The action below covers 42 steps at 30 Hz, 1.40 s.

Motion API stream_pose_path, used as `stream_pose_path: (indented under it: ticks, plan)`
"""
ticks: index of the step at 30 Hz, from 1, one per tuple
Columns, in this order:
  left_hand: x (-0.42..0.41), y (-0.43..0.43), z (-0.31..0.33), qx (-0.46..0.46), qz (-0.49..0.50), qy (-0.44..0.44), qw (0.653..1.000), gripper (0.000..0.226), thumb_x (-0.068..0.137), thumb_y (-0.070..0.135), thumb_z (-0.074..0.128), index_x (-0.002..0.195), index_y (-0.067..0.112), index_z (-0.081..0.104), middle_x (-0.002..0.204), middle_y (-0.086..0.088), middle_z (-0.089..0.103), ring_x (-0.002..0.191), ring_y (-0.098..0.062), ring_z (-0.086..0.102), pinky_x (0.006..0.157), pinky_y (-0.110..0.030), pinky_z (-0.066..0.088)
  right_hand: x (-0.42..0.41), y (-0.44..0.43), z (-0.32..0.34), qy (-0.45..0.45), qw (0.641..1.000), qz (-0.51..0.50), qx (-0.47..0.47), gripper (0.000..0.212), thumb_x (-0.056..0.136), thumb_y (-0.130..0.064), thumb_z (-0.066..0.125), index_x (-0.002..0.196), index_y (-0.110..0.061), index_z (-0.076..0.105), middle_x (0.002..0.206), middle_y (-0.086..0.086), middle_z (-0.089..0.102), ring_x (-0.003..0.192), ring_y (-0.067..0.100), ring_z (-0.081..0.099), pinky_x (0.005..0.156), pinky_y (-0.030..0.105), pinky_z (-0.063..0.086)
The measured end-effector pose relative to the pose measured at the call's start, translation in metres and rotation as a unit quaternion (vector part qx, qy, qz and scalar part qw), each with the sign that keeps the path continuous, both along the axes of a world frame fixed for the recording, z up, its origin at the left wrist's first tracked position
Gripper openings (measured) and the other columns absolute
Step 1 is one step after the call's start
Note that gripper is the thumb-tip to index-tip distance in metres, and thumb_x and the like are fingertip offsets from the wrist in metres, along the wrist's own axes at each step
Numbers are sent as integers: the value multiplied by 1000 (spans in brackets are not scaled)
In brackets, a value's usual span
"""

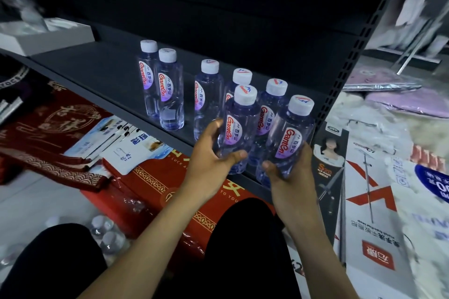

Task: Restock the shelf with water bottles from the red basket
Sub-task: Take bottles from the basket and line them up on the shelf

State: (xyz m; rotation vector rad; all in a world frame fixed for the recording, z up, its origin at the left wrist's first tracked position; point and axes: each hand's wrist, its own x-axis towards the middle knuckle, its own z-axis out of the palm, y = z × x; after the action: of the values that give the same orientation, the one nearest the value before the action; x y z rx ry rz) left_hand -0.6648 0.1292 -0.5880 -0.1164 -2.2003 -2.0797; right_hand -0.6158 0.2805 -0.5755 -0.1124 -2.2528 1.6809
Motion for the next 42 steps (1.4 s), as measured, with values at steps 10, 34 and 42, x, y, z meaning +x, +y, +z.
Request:
stream_pose_path:
  ticks: [10,34,42]
  plan:
    - [-16,13,-5,-13,6,19,1000,73,74,24,82,135,35,45,135,9,56,128,-11,51,109,-45,42,-20,2,-6,14,1000,-10,9,62,88,2,63,138,-24,35,106,-29,55,89,-30,50,66,-9,35]
    - [-3,36,13,-78,4,17,997,70,83,24,75,144,29,40,126,-1,38,115,-8,48,108,-27,39,-8,-1,0,4,993,-102,55,65,84,-21,74,136,-22,35,120,-12,58,108,-2,58,83,3,41]
    - [42,-46,25,-491,75,132,858,59,99,32,47,152,22,24,136,-10,39,124,-28,41,98,-40,42,43,-67,0,20,954,-158,253,51,81,-7,63,128,-20,51,127,10,47,123,31,41,100,46,39]
